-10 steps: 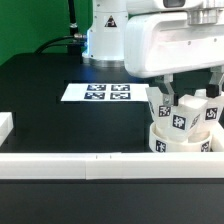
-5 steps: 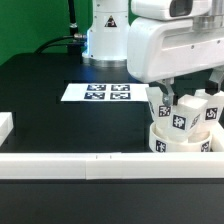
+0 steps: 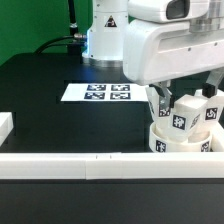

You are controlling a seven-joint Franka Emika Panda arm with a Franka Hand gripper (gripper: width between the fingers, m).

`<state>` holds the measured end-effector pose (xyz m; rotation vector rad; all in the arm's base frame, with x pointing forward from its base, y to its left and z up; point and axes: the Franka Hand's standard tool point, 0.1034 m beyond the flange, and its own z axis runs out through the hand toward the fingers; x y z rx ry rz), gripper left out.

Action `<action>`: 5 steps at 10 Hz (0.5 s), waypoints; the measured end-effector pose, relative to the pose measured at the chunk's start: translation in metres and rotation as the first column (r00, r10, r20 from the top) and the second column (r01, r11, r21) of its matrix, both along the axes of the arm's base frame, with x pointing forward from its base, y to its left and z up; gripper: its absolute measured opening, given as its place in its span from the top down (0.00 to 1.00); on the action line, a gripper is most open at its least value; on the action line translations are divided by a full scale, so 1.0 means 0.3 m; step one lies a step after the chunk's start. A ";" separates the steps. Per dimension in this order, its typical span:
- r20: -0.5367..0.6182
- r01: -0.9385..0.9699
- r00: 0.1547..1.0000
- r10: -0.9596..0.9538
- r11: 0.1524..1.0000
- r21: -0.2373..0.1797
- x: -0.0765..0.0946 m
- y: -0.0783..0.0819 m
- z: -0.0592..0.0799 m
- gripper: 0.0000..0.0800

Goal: Assemble stool

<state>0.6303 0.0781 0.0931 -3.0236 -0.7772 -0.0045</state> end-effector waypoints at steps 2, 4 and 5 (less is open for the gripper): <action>-0.002 0.003 1.000 -0.003 1.000 0.000 -0.001 -0.018 -0.003 0.19; -0.009 0.000 1.000 0.000 1.000 -0.001 -0.004 -0.022 -0.012 0.19; -0.020 -0.001 1.000 0.001 1.000 -0.003 -0.005 -0.028 -0.025 0.30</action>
Offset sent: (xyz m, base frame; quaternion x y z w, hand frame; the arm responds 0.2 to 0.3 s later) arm -0.0025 0.0018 -0.0040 0.0082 0.0020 -0.0146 0.9999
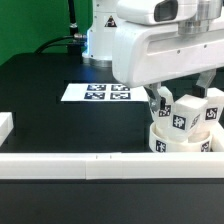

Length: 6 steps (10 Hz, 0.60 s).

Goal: Assemble stool

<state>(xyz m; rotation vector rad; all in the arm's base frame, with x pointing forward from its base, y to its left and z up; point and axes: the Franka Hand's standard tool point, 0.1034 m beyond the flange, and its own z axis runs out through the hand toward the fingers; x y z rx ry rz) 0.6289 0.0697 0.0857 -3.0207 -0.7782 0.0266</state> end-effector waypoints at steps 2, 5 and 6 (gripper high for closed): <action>0.000 0.003 1.000 -0.003 1.000 0.000 0.000 0.000 -0.001 0.53; 0.000 0.020 1.000 -0.020 1.000 0.000 0.000 0.000 -0.001 0.58; -0.001 0.052 0.999 -0.052 0.999 -0.001 0.000 0.000 -0.001 0.58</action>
Offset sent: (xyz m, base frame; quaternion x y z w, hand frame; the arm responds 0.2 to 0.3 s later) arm 0.0000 0.0000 0.0000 0.0000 0.0000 0.0000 1.0000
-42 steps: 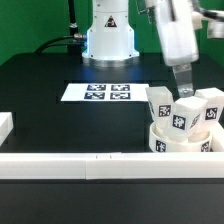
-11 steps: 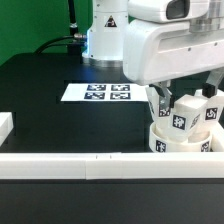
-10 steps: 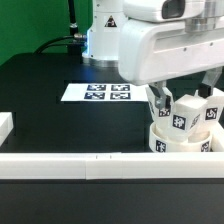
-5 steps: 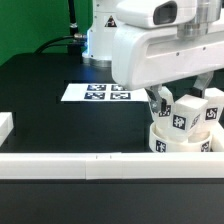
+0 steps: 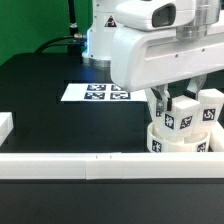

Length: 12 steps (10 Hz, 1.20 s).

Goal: Assemble stool

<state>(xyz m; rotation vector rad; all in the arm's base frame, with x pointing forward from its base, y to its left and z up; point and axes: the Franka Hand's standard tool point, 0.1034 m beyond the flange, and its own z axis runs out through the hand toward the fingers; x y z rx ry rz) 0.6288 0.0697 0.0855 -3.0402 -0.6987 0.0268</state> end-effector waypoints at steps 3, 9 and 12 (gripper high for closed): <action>0.037 0.297 0.954 -0.297 0.955 0.007 0.004 0.008 -0.001 0.58; 0.032 0.822 0.567 -0.823 0.568 0.046 0.014 0.053 -0.004 0.58; 0.019 0.901 0.432 -0.902 0.432 0.048 0.013 0.055 -0.005 0.58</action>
Offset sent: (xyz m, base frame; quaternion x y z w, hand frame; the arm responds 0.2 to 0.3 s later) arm -0.0091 0.0096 -0.0077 -0.0109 0.0199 0.2882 0.9573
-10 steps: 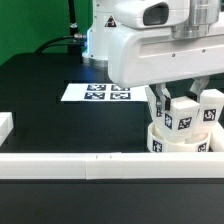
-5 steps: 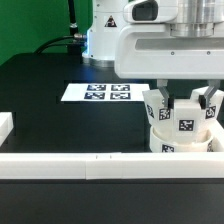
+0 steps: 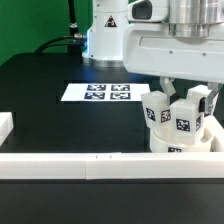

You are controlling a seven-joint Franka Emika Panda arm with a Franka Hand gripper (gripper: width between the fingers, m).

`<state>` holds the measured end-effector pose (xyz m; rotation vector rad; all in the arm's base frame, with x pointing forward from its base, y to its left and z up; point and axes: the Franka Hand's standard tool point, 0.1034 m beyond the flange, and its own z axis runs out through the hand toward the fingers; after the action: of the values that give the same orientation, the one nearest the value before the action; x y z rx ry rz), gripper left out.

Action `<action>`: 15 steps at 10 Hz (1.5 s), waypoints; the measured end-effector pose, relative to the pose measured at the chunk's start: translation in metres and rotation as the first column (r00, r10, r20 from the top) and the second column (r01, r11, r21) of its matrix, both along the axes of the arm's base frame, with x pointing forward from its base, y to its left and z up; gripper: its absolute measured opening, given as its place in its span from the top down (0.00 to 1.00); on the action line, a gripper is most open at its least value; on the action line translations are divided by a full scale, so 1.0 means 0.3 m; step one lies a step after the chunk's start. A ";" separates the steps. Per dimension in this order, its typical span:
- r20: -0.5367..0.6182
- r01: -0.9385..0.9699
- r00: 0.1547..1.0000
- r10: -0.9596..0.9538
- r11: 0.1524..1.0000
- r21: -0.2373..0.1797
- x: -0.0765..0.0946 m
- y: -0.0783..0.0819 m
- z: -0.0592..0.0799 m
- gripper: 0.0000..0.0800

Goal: Assemble stool

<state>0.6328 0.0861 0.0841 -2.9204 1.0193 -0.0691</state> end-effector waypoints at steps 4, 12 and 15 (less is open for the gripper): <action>-0.003 0.369 0.930 -0.369 0.928 0.047 -0.005 0.030 -0.002 0.58; -0.098 0.883 0.457 -0.884 0.436 0.175 -0.003 0.081 -0.008 0.58; -0.162 0.965 0.211 -0.964 0.179 0.194 -0.004 0.083 -0.012 0.58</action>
Offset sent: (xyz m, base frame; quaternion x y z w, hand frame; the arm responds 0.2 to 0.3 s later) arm -0.0161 0.0031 0.0004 0.0104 0.0256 0.3254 0.9452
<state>0.6315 0.1109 0.0805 -1.5003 2.4729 0.0321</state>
